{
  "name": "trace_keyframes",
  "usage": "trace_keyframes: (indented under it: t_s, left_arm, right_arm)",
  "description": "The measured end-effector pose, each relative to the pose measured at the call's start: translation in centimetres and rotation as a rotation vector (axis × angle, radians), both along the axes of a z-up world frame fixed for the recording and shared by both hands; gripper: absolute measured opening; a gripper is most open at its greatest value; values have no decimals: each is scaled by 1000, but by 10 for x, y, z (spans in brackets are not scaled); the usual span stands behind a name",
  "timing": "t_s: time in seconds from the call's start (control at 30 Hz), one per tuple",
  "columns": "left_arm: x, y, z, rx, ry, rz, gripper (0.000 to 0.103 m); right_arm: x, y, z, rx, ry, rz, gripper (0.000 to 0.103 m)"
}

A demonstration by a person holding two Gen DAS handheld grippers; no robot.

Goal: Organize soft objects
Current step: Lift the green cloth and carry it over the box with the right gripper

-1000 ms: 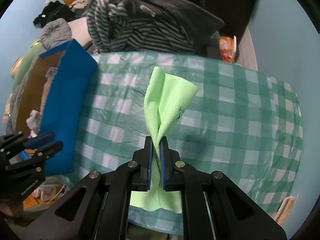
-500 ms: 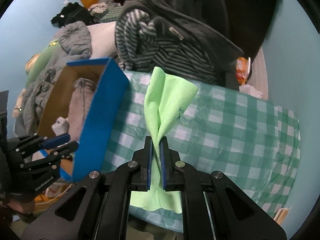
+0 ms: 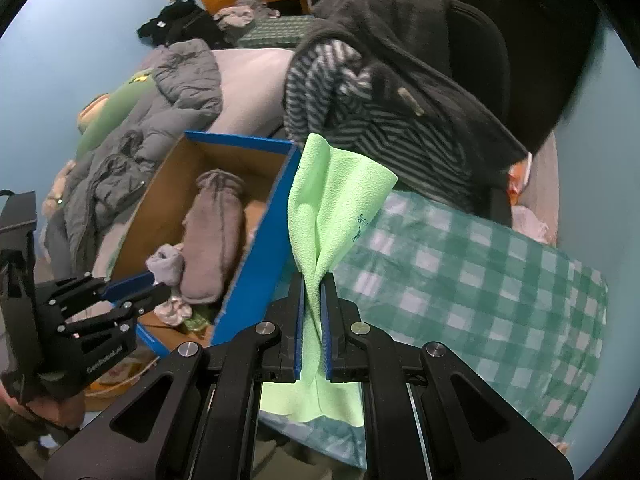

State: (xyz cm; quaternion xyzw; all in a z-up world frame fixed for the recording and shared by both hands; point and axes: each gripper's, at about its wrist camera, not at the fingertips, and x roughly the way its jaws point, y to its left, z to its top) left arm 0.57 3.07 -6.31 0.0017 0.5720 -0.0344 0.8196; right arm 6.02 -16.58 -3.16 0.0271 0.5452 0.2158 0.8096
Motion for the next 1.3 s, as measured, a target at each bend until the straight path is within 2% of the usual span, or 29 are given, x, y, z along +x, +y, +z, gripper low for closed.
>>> trace_keyframes:
  t_s: [0.27, 0.67, 1.03, 1.3]
  left_arm:
    - [-1, 38, 4, -1, -4, 88, 21]
    - [-4, 87, -1, 14, 9, 154, 21]
    - [1, 112, -12, 17, 26, 173, 21]
    - [5, 116, -15, 30, 42, 156, 21]
  right_arm:
    - [3, 35, 3, 12, -3, 62, 7]
    - [11, 95, -4, 29, 19, 140, 7]
    - [17, 150, -34, 15, 81, 203, 7]
    - [22, 172, -49, 2, 110, 227, 7]
